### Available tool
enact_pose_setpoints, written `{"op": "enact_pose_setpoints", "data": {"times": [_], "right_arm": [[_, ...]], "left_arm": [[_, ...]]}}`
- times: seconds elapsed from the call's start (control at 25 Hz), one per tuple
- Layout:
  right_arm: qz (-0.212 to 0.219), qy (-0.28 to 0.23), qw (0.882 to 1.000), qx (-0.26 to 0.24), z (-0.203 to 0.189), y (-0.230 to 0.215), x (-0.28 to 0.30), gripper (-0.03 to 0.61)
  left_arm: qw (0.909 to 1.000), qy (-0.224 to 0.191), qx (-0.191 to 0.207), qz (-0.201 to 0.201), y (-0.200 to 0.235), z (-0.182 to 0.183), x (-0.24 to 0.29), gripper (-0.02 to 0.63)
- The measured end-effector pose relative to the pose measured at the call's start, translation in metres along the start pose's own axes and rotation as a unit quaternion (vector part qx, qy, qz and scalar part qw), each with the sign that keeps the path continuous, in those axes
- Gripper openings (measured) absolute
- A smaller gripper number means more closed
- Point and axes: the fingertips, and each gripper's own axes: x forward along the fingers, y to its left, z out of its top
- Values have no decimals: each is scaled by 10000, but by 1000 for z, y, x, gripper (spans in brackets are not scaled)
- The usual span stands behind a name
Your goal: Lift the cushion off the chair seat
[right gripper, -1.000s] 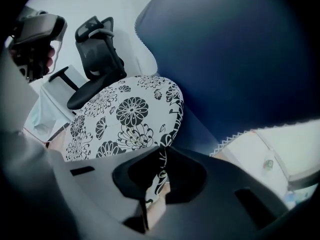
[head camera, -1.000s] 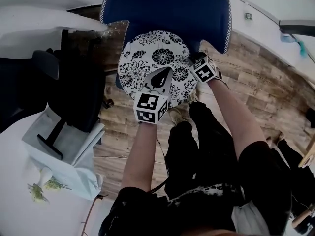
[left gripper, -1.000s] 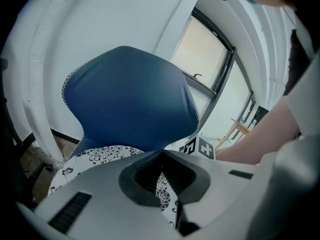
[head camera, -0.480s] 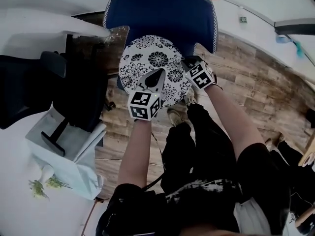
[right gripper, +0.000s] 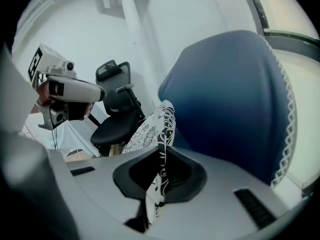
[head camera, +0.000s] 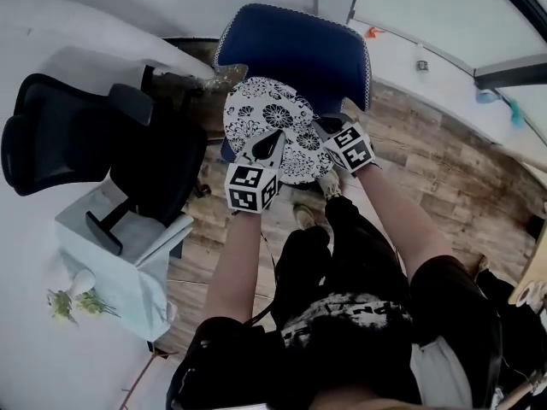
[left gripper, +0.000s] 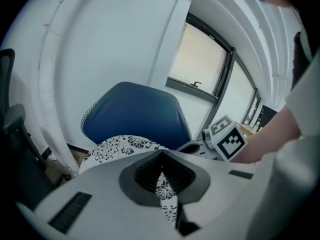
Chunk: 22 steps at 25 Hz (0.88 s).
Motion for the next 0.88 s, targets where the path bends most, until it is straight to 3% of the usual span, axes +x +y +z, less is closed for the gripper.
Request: {"op": "enact_pose_setpoints", "data": {"times": [0.44,0.88], "right_arm": [[165,-784,9965,-219,113,26,-64,31],[361,-1605,9850,-515,206,42,-131,31]], "left_arm": [[9979,-431,81,472,1,64,-72,12],[9886,-1031,4,1098,9,108,-125,12]]}}
